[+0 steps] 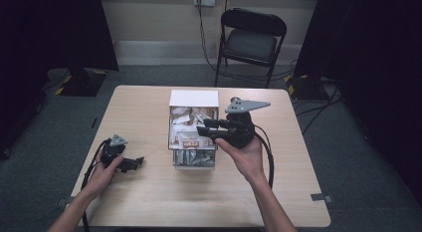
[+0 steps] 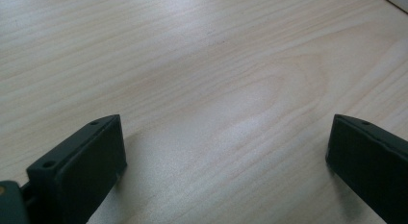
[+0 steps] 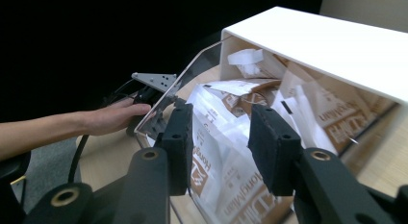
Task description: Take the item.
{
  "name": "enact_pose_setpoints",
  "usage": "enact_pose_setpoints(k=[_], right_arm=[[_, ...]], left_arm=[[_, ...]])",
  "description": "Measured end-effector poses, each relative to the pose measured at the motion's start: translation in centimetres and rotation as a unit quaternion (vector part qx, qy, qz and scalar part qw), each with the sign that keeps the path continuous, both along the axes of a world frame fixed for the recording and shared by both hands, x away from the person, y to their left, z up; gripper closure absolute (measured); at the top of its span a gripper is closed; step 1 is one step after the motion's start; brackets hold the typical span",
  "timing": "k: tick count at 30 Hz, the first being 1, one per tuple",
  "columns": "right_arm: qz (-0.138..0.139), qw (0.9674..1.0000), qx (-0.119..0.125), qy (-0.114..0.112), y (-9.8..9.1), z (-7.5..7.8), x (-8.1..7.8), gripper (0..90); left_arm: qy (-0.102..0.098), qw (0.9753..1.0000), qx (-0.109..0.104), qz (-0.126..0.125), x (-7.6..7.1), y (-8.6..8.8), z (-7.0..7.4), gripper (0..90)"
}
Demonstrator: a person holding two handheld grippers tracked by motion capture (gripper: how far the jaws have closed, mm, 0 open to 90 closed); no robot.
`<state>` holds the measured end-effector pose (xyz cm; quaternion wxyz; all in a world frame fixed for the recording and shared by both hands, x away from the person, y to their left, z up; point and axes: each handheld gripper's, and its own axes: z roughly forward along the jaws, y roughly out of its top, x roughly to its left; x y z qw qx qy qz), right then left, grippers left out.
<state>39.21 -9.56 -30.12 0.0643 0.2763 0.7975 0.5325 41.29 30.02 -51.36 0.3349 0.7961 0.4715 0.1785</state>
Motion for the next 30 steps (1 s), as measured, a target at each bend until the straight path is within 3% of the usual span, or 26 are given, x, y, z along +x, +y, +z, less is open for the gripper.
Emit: enact_pose_setpoints(k=[11, 15, 20, 23, 30], right_arm=[[0.026, 0.9994, -0.019, 0.01, 2.2, -0.6, 1.0, 63.6], [0.025, 0.9996, -0.012, 0.005, 2.1, -0.7, 0.9, 64.2], [0.034, 0.9988, -0.033, 0.016, 2.4, -1.1, 1.1, 64.9], [0.037, 0.9989, -0.025, 0.016, 2.4, -1.4, 1.0, 64.8], [0.051, 0.9977, -0.042, 0.019, 2.5, -1.7, 0.6, 67.7]], left_arm=[[0.0, 1.0, 0.0, 0.0, 0.0, 0.0, 0.0, 0.0], [0.0, 1.0, 0.0, 0.0, 0.0, 0.0, 0.0, 0.0], [0.0, 1.0, 0.0, 0.0, 0.0, 0.0, 0.0, 0.0], [0.0, 1.0, 0.0, 0.0, 0.0, 0.0, 0.0, 0.0], [0.0, 1.0, 0.0, 0.001, 0.0, 0.0, 0.0, 0.0]])
